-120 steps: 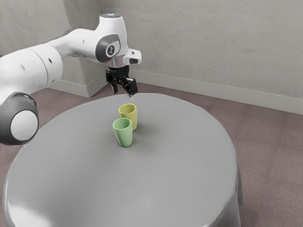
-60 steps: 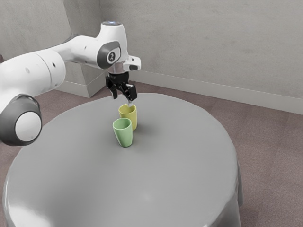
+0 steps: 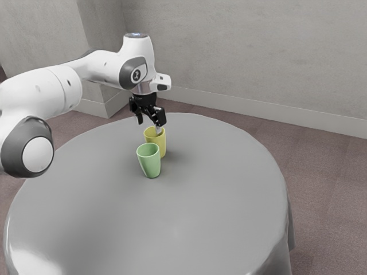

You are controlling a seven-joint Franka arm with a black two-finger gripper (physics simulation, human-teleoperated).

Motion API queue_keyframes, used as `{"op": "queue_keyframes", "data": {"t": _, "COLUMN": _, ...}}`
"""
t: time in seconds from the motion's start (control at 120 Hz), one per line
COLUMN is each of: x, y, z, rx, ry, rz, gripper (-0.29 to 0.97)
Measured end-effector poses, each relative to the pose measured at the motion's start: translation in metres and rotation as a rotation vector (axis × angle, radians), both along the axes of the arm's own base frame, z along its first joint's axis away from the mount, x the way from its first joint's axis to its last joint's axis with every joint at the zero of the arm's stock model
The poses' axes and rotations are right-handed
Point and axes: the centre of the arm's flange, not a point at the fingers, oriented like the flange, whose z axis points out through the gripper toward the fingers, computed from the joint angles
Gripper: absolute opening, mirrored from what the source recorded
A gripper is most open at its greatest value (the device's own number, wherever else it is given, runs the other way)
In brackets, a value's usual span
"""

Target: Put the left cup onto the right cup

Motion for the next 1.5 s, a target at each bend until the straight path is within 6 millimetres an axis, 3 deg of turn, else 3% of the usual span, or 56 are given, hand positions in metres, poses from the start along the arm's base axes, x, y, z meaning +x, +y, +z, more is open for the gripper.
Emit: {"op": "queue_keyframes", "data": {"t": 1.5, "x": 0.013, "y": 0.009, "z": -0.035, "rx": -0.015, "ry": -0.028, "rz": -0.019, "gripper": 0.63}}
